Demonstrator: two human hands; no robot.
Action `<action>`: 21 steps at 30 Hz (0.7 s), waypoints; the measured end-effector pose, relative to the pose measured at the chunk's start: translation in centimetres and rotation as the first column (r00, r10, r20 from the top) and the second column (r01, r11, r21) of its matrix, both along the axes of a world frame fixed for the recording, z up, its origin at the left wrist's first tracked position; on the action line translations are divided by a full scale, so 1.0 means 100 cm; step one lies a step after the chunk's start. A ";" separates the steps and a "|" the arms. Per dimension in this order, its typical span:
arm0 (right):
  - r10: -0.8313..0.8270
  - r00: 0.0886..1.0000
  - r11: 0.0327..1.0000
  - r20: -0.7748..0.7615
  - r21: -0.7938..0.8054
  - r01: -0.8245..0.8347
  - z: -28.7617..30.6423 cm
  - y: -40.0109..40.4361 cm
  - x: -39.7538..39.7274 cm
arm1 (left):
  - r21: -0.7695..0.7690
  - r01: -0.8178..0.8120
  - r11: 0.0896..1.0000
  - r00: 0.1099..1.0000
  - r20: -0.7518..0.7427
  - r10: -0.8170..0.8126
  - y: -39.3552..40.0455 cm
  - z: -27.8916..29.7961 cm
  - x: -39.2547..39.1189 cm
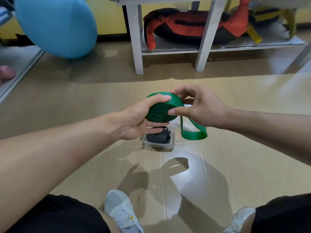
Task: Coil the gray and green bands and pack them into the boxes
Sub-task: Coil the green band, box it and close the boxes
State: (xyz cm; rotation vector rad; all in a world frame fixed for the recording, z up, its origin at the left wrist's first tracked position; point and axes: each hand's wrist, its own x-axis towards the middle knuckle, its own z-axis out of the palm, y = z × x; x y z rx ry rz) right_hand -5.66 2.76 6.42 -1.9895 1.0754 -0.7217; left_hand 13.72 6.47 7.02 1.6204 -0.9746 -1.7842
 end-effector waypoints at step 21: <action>-0.071 0.996 0.996 -0.048 -0.055 0.068 -0.003 0.006 -0.002 | -0.064 -0.094 0.994 0.987 0.127 0.102 -0.005 -0.002 -0.008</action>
